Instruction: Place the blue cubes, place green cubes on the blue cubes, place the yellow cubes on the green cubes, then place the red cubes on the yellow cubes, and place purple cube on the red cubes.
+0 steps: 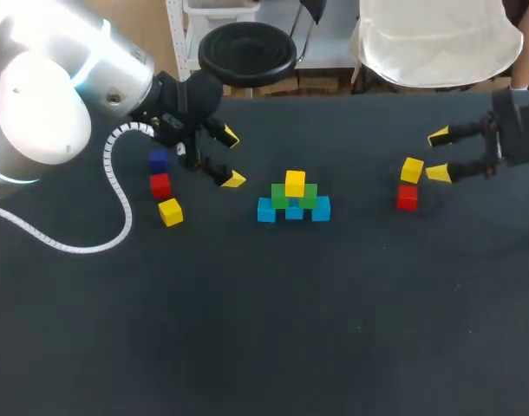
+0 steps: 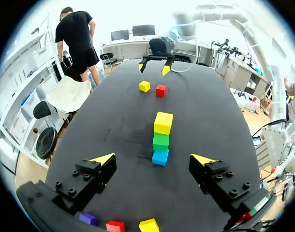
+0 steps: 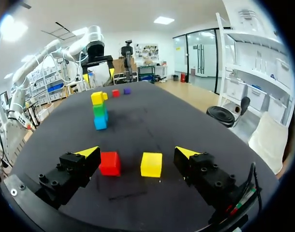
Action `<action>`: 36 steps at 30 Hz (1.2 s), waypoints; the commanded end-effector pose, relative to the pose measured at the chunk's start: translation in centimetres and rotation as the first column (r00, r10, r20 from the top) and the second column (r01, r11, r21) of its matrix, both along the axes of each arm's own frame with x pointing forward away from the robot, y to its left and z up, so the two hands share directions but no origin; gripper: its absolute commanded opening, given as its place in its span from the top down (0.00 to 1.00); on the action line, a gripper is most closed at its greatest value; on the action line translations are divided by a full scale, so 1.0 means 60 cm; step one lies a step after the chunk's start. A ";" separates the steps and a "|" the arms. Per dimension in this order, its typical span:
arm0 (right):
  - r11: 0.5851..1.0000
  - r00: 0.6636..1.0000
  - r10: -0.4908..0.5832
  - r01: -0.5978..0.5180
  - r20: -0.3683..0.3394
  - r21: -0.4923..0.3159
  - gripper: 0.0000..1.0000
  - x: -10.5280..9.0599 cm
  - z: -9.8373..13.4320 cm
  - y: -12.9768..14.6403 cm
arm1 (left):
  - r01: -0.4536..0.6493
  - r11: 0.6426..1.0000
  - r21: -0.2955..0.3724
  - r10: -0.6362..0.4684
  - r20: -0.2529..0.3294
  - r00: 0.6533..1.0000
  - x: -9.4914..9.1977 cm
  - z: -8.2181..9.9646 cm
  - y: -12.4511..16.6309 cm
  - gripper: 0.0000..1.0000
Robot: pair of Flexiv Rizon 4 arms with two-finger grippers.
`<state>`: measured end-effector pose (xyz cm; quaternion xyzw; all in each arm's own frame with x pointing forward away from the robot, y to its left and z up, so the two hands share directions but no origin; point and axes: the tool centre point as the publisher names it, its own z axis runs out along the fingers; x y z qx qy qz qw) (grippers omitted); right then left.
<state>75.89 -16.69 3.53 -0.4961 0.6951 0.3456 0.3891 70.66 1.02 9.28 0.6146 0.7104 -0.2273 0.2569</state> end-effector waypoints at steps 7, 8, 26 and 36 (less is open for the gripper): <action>0.998 0.998 0.061 -0.061 -0.011 -0.014 0.00 0.002 -0.038 0.006 | 0.002 1.000 -0.006 -0.002 0.004 1.000 -0.001 -0.001 0.002 0.00; 0.998 0.998 0.056 -0.056 -0.013 -0.014 0.00 0.002 -0.040 0.005 | 0.002 1.000 -0.006 -0.002 0.004 1.000 -0.001 -0.001 0.002 0.00; 0.998 0.999 0.040 -0.039 0.009 -0.055 0.00 0.036 -0.066 0.021 | 0.002 1.000 -0.006 -0.002 0.004 1.000 -0.001 -0.001 0.002 0.00; 0.997 0.999 0.031 -0.031 0.004 -0.066 0.11 0.052 -0.077 0.021 | 0.002 1.000 -0.006 -0.002 0.004 1.000 -0.001 -0.001 0.002 0.00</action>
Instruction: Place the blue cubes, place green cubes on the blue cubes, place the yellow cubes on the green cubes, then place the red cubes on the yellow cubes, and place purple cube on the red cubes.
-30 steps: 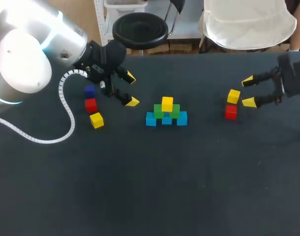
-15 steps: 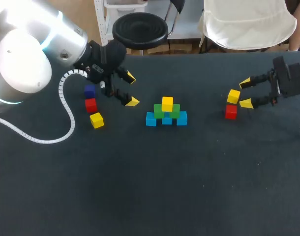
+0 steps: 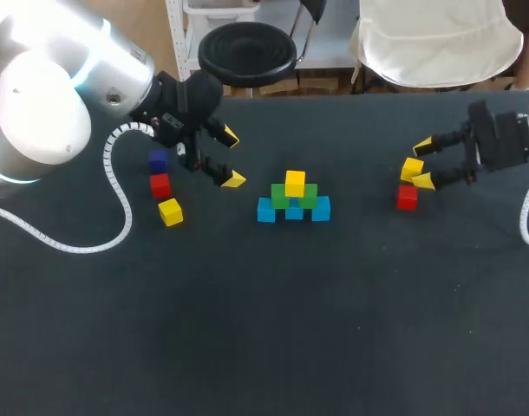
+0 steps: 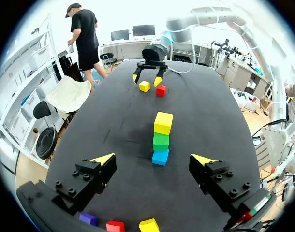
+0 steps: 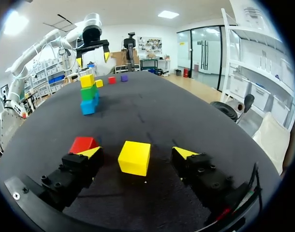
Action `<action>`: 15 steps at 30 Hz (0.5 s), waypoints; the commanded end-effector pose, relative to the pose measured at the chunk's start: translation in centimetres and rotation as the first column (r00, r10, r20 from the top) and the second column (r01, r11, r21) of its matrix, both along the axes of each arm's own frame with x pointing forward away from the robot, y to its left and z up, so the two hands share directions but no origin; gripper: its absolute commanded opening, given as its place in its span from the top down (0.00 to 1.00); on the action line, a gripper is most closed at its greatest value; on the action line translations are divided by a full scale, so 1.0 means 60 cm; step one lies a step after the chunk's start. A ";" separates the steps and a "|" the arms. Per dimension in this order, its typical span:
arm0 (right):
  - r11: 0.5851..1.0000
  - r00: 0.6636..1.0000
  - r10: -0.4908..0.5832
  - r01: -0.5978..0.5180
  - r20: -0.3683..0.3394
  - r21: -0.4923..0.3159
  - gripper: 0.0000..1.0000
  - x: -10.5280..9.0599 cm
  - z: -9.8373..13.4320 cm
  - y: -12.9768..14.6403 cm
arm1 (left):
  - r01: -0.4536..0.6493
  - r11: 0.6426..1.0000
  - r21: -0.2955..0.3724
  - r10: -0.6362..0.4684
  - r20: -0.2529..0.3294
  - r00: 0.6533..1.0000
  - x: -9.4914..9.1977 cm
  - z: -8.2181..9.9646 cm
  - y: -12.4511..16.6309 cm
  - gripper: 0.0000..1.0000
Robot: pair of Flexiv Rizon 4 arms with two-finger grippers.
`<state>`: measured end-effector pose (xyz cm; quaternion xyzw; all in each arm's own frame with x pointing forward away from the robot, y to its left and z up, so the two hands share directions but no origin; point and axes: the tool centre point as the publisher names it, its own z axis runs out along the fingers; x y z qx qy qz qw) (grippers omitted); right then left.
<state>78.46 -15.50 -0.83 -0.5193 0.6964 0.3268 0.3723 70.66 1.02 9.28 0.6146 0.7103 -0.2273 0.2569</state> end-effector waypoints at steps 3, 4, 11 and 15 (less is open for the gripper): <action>1.000 1.000 0.002 -0.002 -0.011 -0.013 0.11 0.015 -0.006 0.000 | 0.002 1.000 -0.006 -0.002 0.004 1.000 -0.001 -0.001 0.002 0.00; 1.000 1.000 0.002 -0.002 -0.011 -0.014 0.09 0.017 -0.006 0.001 | 0.002 1.000 -0.006 -0.002 0.004 1.000 -0.001 -0.001 0.002 0.00; 1.000 1.000 0.006 -0.007 -0.017 -0.029 0.07 0.031 -0.012 0.004 | 0.002 1.000 -0.006 -0.002 0.004 1.000 -0.001 -0.001 0.002 0.00; 0.999 1.000 0.009 -0.010 -0.022 -0.038 0.05 0.038 -0.016 0.005 | 0.002 1.000 -0.006 -0.002 0.004 1.000 -0.001 -0.001 0.002 0.00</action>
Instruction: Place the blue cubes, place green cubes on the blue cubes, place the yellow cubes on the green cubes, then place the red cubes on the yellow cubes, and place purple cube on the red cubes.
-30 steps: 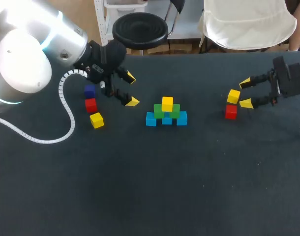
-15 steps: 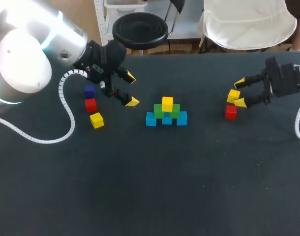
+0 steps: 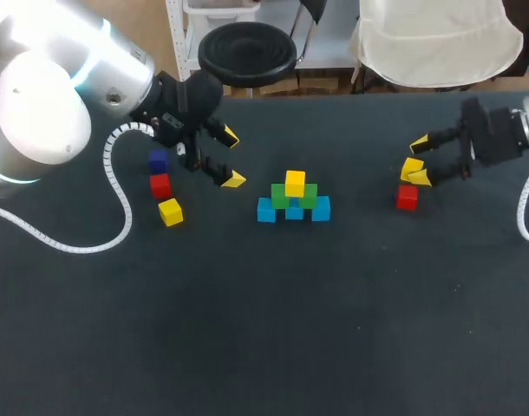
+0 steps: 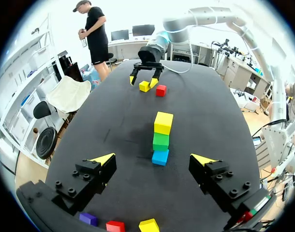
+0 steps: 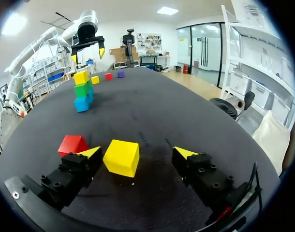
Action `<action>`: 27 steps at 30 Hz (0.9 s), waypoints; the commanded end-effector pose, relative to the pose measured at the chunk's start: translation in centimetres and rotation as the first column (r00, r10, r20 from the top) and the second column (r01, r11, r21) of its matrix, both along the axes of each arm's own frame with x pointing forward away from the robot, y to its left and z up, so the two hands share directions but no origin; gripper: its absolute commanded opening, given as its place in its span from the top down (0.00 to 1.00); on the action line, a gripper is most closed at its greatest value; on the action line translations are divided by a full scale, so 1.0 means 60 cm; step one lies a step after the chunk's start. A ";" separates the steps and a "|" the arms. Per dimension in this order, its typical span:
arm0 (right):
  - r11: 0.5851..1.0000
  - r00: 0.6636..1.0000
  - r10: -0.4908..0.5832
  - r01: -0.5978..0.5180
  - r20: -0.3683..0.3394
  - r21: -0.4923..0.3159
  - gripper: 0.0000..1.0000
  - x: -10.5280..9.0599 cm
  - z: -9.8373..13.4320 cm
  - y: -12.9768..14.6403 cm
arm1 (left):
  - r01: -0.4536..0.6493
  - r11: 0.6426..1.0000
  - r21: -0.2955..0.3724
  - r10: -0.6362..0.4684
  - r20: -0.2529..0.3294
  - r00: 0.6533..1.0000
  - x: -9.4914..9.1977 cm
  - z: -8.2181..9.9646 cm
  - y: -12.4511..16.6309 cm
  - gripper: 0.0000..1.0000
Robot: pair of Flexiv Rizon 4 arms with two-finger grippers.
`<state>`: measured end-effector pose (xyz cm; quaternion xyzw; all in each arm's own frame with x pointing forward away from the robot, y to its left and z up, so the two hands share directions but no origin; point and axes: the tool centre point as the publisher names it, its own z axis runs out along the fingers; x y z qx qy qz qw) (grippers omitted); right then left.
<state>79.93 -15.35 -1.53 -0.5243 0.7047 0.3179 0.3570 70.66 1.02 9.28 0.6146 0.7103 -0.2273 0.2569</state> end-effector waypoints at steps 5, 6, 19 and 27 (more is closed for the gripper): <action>1.000 1.000 0.007 -0.007 -0.010 -0.005 0.20 0.021 -0.008 0.003 | 0.002 1.000 -0.006 -0.002 0.004 1.000 -0.001 -0.001 0.002 0.00; 1.000 1.000 0.008 -0.008 -0.011 -0.007 0.22 0.021 -0.008 0.003 | 0.002 1.000 -0.006 -0.002 0.004 1.000 -0.001 -0.001 0.002 0.00; 1.000 1.000 0.016 -0.015 0.011 -0.017 0.97 0.002 0.001 0.002 | 0.002 1.000 -0.006 -0.002 0.004 1.000 -0.001 -0.001 0.002 0.00; 1.000 0.999 0.010 -0.011 0.047 0.020 1.00 -0.024 0.034 0.004 | 0.002 1.000 -0.006 -0.002 0.004 1.000 -0.001 -0.001 0.002 0.00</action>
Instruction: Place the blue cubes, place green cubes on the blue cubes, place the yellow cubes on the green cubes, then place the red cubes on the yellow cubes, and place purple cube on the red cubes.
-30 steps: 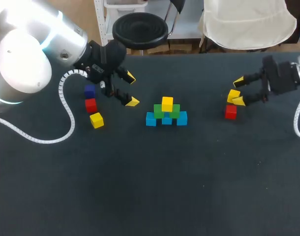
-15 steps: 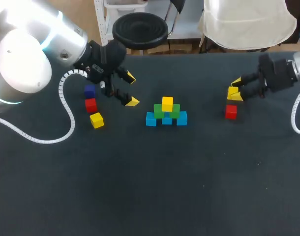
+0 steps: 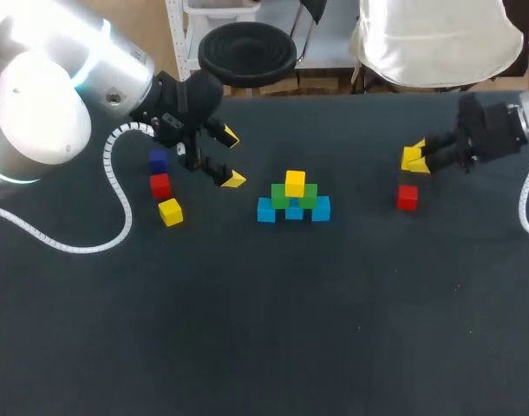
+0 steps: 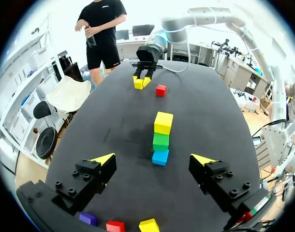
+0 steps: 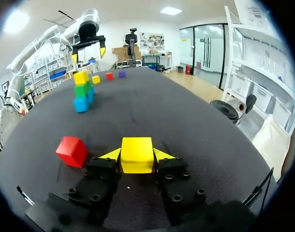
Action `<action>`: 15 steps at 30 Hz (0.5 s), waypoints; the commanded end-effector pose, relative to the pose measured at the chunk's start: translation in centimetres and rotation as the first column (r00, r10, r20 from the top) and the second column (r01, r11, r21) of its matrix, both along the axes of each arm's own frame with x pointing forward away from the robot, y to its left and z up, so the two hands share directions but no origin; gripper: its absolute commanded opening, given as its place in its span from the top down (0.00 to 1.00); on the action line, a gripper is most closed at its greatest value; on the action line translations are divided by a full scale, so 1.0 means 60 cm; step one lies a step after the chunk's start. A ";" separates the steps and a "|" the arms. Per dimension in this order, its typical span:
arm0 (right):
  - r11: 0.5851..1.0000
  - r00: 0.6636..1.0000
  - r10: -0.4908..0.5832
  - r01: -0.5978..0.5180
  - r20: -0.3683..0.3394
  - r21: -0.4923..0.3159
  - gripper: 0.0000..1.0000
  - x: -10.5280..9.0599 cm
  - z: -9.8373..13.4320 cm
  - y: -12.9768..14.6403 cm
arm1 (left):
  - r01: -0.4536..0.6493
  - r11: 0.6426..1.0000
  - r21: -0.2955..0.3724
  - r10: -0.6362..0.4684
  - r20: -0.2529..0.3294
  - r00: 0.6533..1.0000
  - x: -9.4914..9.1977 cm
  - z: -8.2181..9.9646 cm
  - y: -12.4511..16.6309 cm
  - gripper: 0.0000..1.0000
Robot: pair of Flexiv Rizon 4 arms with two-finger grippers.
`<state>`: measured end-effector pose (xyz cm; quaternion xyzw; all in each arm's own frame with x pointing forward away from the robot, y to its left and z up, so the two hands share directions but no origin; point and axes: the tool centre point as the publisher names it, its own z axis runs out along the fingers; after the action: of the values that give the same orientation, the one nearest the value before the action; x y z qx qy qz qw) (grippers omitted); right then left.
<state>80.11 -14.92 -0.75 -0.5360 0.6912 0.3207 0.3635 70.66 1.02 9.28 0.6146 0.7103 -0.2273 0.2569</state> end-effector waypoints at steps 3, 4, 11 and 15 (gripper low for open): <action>1.000 1.000 -0.018 0.017 0.025 0.012 1.00 -0.037 0.043 0.003 | 0.002 1.000 -0.006 -0.002 0.004 1.000 -0.001 -0.001 0.002 0.00; 1.000 1.000 -0.015 0.015 0.026 0.012 1.00 -0.040 0.050 0.005 | 0.002 1.000 -0.006 -0.002 0.004 1.000 -0.001 -0.001 0.002 0.00; 1.000 1.000 0.000 0.000 0.026 -0.009 1.00 -0.062 0.095 0.032 | 0.002 1.000 -0.006 -0.002 0.004 1.000 -0.001 -0.001 0.002 0.00; 1.000 0.999 0.003 -0.002 0.042 -0.024 1.00 -0.073 0.119 0.057 | 0.002 1.000 -0.006 -0.002 0.004 1.000 -0.001 -0.001 0.002 0.00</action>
<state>76.84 -12.30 5.34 -0.5491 0.6745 0.3281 0.3687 70.66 1.02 9.28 0.6146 0.7103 -0.2273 0.2569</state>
